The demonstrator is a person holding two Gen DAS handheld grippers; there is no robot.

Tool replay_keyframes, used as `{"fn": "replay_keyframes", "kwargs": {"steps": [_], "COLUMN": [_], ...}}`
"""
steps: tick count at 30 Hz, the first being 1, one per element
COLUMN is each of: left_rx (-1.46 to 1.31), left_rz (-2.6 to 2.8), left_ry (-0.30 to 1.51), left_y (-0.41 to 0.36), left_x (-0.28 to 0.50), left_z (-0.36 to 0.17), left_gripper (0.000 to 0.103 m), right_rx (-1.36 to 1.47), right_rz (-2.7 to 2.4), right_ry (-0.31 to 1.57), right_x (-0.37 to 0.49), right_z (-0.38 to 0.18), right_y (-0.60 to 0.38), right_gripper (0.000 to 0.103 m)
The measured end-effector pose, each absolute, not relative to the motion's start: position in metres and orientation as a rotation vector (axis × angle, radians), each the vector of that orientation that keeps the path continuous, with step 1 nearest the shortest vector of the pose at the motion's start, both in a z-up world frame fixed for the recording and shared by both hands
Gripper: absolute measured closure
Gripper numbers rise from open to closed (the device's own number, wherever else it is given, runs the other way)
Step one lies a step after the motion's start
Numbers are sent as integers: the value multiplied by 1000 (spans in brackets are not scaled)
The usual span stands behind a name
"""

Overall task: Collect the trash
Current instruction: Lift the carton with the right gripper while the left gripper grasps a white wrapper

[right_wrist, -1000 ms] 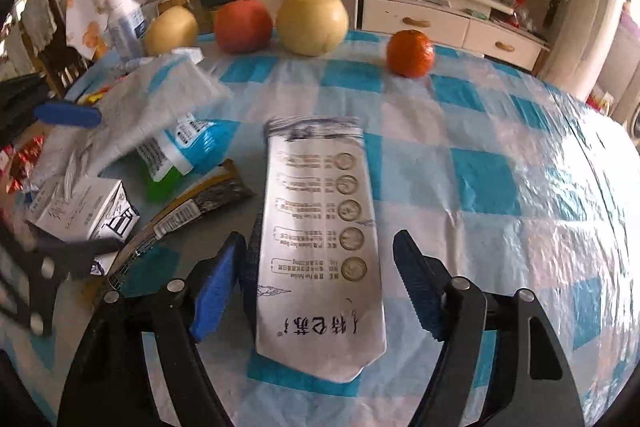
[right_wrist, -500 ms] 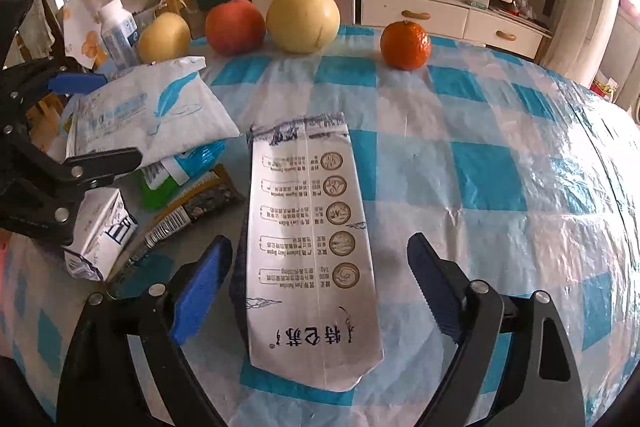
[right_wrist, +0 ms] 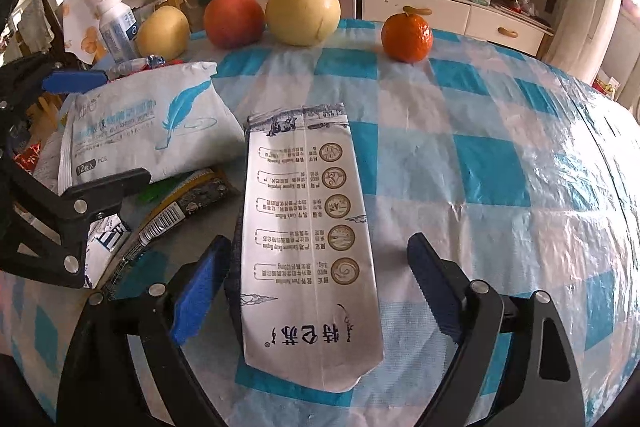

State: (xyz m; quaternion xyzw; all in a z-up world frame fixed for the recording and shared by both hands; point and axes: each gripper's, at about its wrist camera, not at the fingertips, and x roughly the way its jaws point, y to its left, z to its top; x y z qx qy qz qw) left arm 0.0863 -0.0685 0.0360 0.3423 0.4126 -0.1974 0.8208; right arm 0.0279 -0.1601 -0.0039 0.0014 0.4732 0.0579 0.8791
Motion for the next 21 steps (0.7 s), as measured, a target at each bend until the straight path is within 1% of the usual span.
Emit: {"fn": "replay_keyframes", "kwargs": {"steps": [6,10,11,12,13,14,15,17,20,21], "left_rx": [988,877,850,833,814,777,750,708,659,636], "left_rz": [-393,-389,-385,-383,-379,-377,-374,-361,-347,-343], "left_ry": [822,850,854,858,865,883,895,901,891,895], "left_y": [-86,-79,-77,-76,-74,-71,-69,-67,-64,-62], "left_x": [64,69,71,72,74,77,79,78,72,72], "left_z": [14,23,26,28,30,32,33,35,40,41], "left_gripper": [4,6,13,20,31,37,41,56,67,69], "right_rx": [13,20,24,29,33,33,33,44,70,71], "right_rz": [130,133,134,138,139,132,128,126,138,139], "right_ry": [984,984,980,980,981,978,977,974,968,963], "right_x": [28,27,27,27,27,26,26,25,22,20], "right_z": [-4,-3,-3,-2,-2,-1,-1,0,1,2], "right_y": [-161,-161,-162,-163,-164,-165,-166,-168,-171,-172], "right_gripper": [15,15,15,20,24,29,33,38,38,38]}}
